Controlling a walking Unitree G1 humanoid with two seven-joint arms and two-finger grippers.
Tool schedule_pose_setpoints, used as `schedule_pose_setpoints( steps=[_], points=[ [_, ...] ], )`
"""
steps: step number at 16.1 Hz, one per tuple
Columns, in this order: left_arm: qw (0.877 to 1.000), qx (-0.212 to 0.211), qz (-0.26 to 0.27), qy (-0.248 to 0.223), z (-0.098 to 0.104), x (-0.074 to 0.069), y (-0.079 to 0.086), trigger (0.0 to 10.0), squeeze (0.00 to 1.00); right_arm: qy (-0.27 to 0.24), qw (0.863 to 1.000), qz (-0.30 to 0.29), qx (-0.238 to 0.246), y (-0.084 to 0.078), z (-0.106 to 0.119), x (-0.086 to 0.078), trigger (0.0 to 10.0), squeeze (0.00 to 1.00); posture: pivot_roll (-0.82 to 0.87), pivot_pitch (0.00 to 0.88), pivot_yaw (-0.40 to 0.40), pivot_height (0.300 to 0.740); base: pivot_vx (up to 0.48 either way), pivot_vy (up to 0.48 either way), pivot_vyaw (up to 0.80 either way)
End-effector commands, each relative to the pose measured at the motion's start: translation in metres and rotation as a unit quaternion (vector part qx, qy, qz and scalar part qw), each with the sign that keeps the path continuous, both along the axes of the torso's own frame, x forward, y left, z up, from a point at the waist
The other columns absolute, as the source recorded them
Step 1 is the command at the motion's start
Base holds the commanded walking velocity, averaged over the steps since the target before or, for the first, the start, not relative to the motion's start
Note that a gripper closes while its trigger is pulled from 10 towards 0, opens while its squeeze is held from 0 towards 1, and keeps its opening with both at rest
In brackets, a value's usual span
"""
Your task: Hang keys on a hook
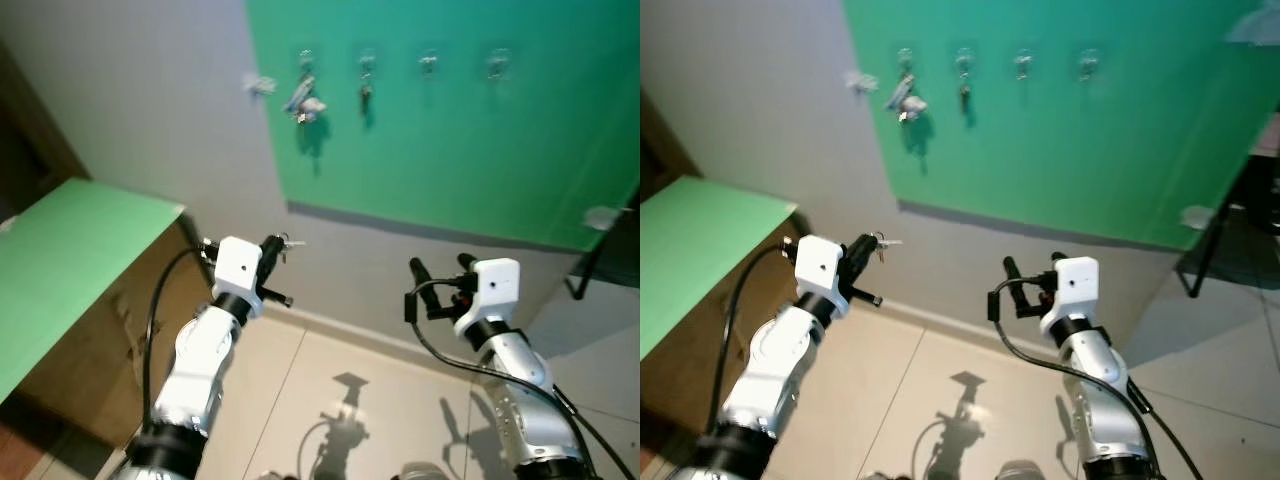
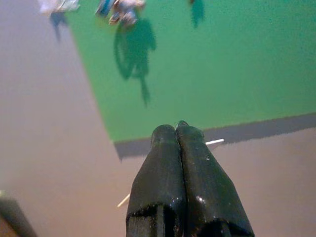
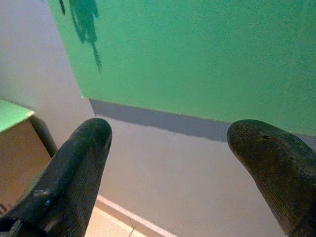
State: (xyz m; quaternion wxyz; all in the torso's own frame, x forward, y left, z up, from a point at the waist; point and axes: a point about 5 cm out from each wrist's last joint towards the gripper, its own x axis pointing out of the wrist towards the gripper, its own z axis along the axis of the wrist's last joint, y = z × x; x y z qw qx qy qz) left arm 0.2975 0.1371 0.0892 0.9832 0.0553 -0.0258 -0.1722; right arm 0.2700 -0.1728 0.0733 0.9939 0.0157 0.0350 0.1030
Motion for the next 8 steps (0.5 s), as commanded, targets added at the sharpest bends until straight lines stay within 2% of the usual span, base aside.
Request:
schedule_pose_setpoints(
  steps=[1,4,5,7,8],
  points=[
    [0.999,0.025,-0.021,-0.003,0.003,0.005,-0.004,0.0,0.00,-0.005,1.000,0.003,0.000,0.002,0.001,0.002,10.0,0.00,-0.27,0.000,0.127,0.740,0.000,-0.416,0.00],
    [0.996,0.048,-0.074,0.004,-0.001,0.003,-0.018,0.0,0.00,-0.002,1.000,0.011,0.006,0.007,-0.001,0.002,10.0,0.00,-0.28,0.000,0.140,0.740,0.000,-0.436,0.00],
    [0.997,0.030,-0.073,0.015,-0.002,0.004,-0.020,0.0,0.00,-0.002,1.000,0.010,0.006,0.007,-0.002,0.002,10.0,0.00,-0.28,0.000,0.140,0.740,0.000,-0.442,0.00],
    [0.998,0.016,-0.059,0.023,-0.002,0.007,-0.014,0.0,0.00,-0.001,1.000,0.006,0.006,0.005,-0.003,0.001,10.0,0.00,-0.29,0.000,0.143,0.740,0.000,-0.444,0.00],
    [0.998,0.018,-0.048,0.032,-0.003,0.010,-0.008,0.0,0.00,0.002,1.000,0.004,0.004,0.004,-0.003,0.001,10.0,0.00,-0.29,0.000,0.143,0.740,0.000,0.000,0.00]
  ],
)
